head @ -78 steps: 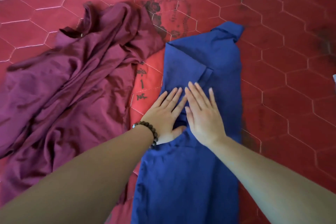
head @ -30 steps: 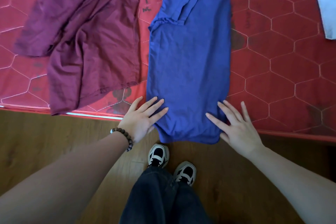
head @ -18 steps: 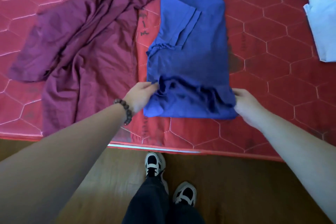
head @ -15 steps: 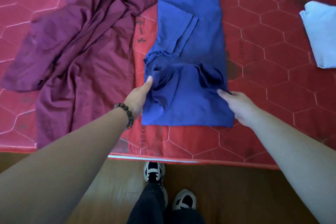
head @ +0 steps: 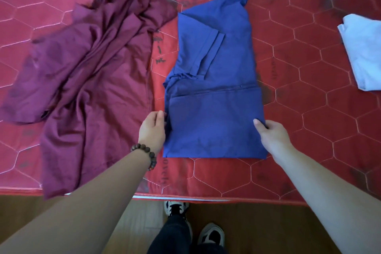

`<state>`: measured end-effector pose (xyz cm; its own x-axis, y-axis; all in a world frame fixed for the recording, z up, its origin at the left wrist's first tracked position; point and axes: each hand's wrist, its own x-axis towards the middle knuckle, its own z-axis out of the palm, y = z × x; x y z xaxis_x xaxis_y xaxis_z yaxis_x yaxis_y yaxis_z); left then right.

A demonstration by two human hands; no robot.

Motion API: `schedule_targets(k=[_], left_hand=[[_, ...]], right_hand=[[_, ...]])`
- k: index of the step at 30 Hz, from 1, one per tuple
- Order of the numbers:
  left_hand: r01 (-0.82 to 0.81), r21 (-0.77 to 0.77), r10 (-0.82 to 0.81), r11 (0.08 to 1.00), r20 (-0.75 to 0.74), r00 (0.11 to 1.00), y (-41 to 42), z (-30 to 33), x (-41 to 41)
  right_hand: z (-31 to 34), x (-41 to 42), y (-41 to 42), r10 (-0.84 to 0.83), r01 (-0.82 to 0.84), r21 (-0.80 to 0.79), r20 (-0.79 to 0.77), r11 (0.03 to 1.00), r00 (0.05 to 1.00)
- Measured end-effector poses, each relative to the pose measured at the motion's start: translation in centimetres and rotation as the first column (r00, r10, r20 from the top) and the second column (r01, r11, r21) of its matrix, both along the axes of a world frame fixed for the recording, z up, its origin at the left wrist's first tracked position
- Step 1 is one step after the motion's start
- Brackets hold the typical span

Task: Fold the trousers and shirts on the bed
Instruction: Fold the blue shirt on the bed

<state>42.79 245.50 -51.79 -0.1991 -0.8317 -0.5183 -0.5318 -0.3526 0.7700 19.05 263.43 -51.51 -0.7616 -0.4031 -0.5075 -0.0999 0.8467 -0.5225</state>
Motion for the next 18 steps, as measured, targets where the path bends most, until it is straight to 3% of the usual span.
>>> schedule_targets(k=[2,4,8,12,16,18], left_hand=[[0.006,-0.005,-0.006,1.000,-0.031,0.999,0.7,0.4,0.9],[0.136,-0.070,-0.135,0.988,0.018,0.991,1.7,0.5,2.1],[0.330,-0.090,-0.313,0.940,0.168,0.935,2.8,0.2,3.0],[0.148,-0.094,-0.135,0.985,0.127,0.983,1.8,0.1,2.5],[0.127,-0.099,-0.106,0.987,0.192,0.976,1.3,0.0,1.7],[0.080,-0.097,-0.064,0.992,0.158,0.985,0.2,-0.1,0.4]], right_hand=[[0.2,-0.1,0.1,0.023,-0.022,0.017,-0.070,1.000,0.997],[0.4,0.1,0.0,0.029,-0.027,0.017,-0.119,0.999,0.992],[-0.2,1.2,-0.3,-0.001,0.001,0.010,-0.031,1.000,1.000],[-0.6,1.5,0.0,-0.070,0.068,-0.084,-0.027,0.994,0.997],[-0.7,0.8,-0.4,-0.060,0.060,-0.018,-0.023,0.998,0.998],[-0.4,-0.1,-1.4,-0.114,0.112,-0.062,-0.031,0.992,0.993]])
